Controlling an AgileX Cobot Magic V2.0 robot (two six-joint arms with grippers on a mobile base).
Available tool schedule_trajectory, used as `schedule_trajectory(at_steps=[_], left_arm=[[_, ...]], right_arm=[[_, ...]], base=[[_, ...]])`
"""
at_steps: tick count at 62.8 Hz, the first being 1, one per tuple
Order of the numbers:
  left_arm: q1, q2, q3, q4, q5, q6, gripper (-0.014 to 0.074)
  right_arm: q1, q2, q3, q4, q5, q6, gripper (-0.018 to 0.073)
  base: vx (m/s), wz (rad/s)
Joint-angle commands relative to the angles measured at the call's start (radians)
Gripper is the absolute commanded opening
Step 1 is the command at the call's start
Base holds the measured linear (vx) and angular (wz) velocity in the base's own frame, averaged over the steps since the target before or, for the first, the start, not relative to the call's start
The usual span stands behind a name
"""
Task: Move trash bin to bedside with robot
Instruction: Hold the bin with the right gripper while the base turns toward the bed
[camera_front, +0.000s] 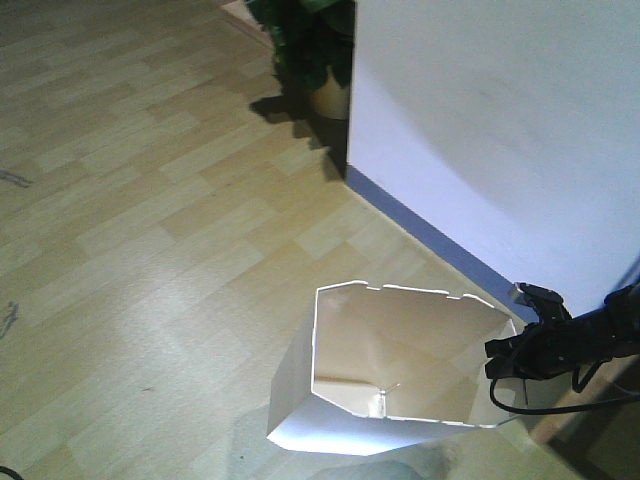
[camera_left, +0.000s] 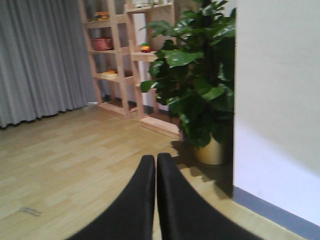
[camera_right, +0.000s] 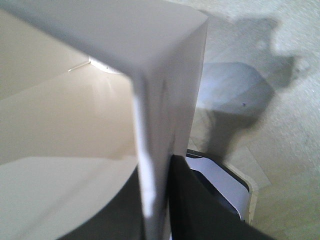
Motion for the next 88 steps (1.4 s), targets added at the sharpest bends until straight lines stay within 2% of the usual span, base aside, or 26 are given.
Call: schedule_trajectory(at_steps=[1, 56, 88], left_arm=[[-0.006, -0.008, 0.012, -0.009, -0.074, -0.014, -0.0006], [-0.006, -0.008, 0.012, -0.009, -0.074, -0.014, -0.0006], [-0.006, -0.008, 0.012, -0.009, -0.074, -0.014, -0.0006]], right_arm=[[-0.001, -0.071, -0.006, 0.028, 0.242, -0.002, -0.0004], [-0.001, -0.071, -0.006, 0.028, 0.242, -0.002, -0.0004], [-0.001, -0.071, -0.006, 0.028, 0.242, -0.002, -0.0004]], base=[[0.08, 0.46], [0.13, 0.57], [0.24, 0.2]])
